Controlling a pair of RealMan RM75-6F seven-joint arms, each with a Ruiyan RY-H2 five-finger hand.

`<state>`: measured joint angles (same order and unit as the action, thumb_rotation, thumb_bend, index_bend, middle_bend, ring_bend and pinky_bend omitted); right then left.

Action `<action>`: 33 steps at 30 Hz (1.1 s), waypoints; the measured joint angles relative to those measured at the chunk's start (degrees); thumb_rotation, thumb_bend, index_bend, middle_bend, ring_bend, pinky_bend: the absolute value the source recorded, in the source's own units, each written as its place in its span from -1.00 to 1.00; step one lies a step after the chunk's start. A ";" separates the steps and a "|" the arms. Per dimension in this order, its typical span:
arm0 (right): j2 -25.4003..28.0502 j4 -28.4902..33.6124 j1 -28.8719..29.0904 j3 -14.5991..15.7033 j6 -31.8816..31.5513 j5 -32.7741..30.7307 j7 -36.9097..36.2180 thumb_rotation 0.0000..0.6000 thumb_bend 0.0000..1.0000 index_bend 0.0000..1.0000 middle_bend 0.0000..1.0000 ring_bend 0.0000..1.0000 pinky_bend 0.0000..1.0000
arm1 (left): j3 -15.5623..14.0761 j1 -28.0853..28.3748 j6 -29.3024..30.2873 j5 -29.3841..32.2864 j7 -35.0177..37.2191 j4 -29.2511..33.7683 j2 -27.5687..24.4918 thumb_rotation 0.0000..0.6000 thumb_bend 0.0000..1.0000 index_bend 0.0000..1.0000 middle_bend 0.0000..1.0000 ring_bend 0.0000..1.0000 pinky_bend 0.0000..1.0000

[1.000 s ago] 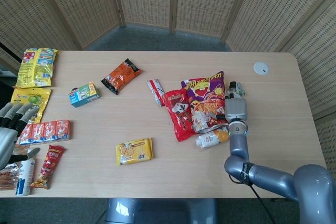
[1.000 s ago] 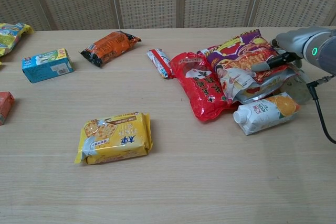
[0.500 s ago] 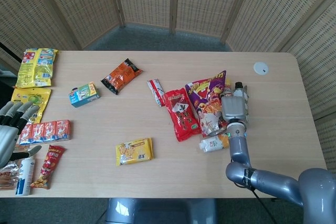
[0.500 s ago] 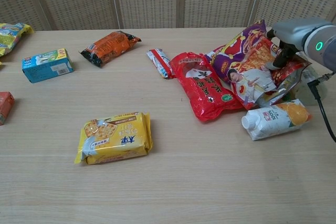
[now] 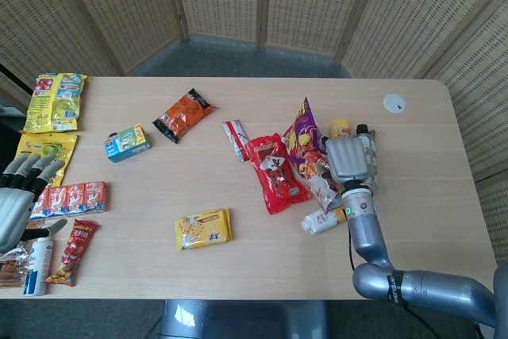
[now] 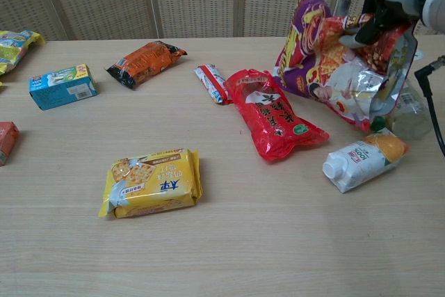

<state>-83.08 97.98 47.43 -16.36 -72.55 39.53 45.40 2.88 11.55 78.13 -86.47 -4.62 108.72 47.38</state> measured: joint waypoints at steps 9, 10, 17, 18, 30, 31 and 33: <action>2.06 4.80 2.33 -3.65 -0.74 1.28 0.49 0.88 -0.08 -0.01 0.95 1.00 1.00 | -0.20 -0.46 0.61 -0.11 0.98 -0.64 -0.11 0.87 -0.70 -0.79 -1.00 -1.00 -1.00; 2.23 5.16 2.66 -4.13 -0.73 1.28 0.51 0.88 -0.08 -0.01 0.95 1.00 1.00 | -0.25 -0.52 0.63 -0.13 1.09 -0.70 -0.10 0.87 -0.70 -0.79 -1.00 -1.00 -1.00; 3.59 7.50 5.80 -7.80 -0.69 0.53 1.31 0.88 -0.06 0.01 0.98 1.00 1.00 | -0.57 -0.90 0.79 -0.07 1.77 -1.34 0.42 0.86 -0.71 -0.79 -1.00 -1.00 -1.00; 3.86 7.77 6.35 -8.35 -0.65 0.29 1.48 0.88 -0.06 0.01 0.98 1.00 1.00 | -0.61 -0.98 0.83 -0.03 1.83 -1.42 0.48 0.87 -0.71 -0.79 -1.00 -1.00 -1.00; 6.58 11.98 10.74 -11.92 -1.03 -2.13 2.69 0.92 -0.05 0.05 1.00 1.00 1.00 | -1.44 -2.83 2.99 -0.63 2.37 -1.38 0.47 0.87 -0.70 -0.79 -1.00 -1.00 -1.00; 6.79 12.27 11.04 -12.07 -1.19 -2.30 2.85 0.93 -0.04 0.05 1.00 1.00 1.00 | -1.49 -2.97 3.21 -0.71 2.40 -1.37 0.46 0.87 -0.70 -0.79 -1.00 -1.00 -1.00; 7.16 12.81 11.64 -12.27 -1.54 -2.72 3.11 0.93 -0.05 0.05 1.00 1.00 1.00 | -1.58 -3.23 3.62 -0.91 2.53 -1.39 0.47 0.88 -0.70 -0.79 -1.00 -1.00 -1.00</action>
<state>-75.92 110.79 59.07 -28.63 -74.09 36.81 48.51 1.30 8.32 81.75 -87.38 -2.09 107.32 47.85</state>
